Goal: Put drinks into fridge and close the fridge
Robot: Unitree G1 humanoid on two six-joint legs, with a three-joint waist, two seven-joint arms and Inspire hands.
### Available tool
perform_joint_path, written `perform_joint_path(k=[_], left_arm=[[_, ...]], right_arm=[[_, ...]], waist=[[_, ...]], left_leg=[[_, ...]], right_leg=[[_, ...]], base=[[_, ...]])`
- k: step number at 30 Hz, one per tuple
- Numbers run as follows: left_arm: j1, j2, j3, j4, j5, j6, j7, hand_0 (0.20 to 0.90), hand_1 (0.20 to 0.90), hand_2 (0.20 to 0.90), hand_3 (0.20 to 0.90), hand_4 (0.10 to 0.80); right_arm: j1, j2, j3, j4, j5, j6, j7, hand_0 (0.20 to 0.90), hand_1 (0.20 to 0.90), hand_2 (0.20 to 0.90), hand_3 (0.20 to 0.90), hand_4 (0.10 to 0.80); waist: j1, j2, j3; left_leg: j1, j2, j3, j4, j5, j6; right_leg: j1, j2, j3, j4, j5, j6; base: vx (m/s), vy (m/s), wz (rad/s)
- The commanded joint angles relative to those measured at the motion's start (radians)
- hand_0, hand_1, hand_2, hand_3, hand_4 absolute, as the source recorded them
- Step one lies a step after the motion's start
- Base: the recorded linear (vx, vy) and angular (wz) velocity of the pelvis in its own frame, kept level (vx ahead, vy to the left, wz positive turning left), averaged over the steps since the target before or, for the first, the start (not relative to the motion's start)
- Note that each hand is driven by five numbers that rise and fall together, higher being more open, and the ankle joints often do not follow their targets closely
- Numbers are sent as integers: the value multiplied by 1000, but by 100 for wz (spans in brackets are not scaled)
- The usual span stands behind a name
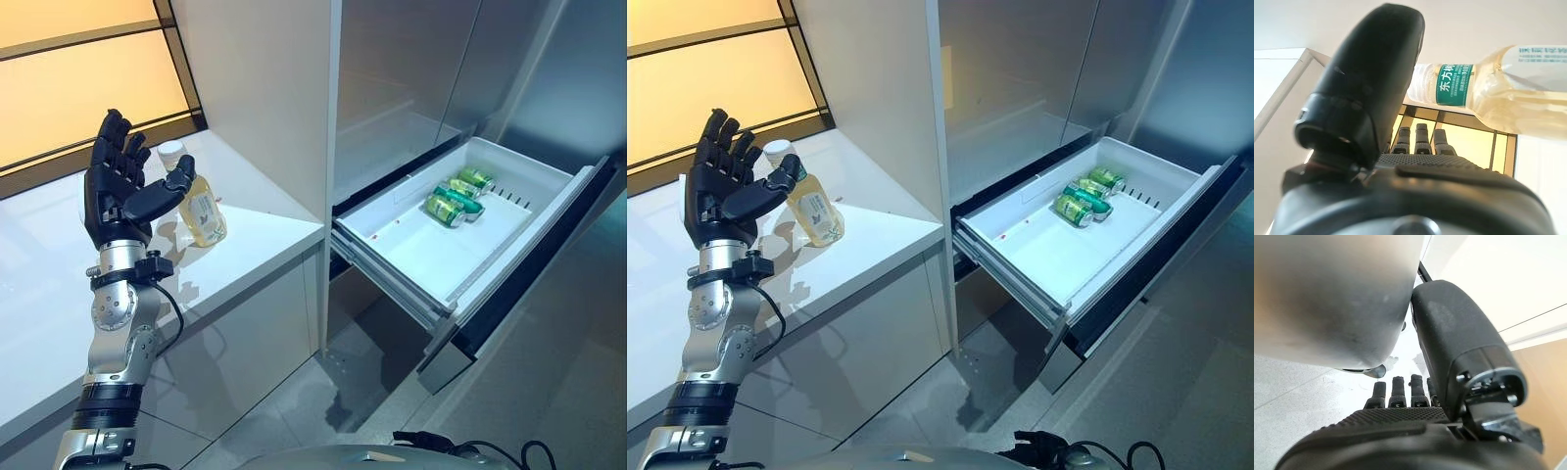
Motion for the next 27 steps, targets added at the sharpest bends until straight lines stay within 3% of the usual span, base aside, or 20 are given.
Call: perform_joint_path(k=[1, 27], left_arm=[[-103, 43, 17, -54, 38, -95, -39, 900, 900, 900, 900, 800], [-138, 104, -42, 80, 191, -17, 27, 900, 900, 900, 900, 800]], right_arm=[[1, 2, 18, 30, -53, 8, 36, 900, 900, 900, 900, 800], [26, -3, -5, 19, -38, 18, 30, 900, 900, 900, 900, 800]], waist=[[-10, 15, -31], [-59, 21, -29]], left_leg=[[23, -2, 41, 7, -113, 5], [47, -9, 93, 7, -125, 18]], right_leg=[[-33, -4, 29, 83, -67, 54], [-35, 0, 75, 74, -50, 68]], base=[[0, 0, 0], [10, 4, -5]])
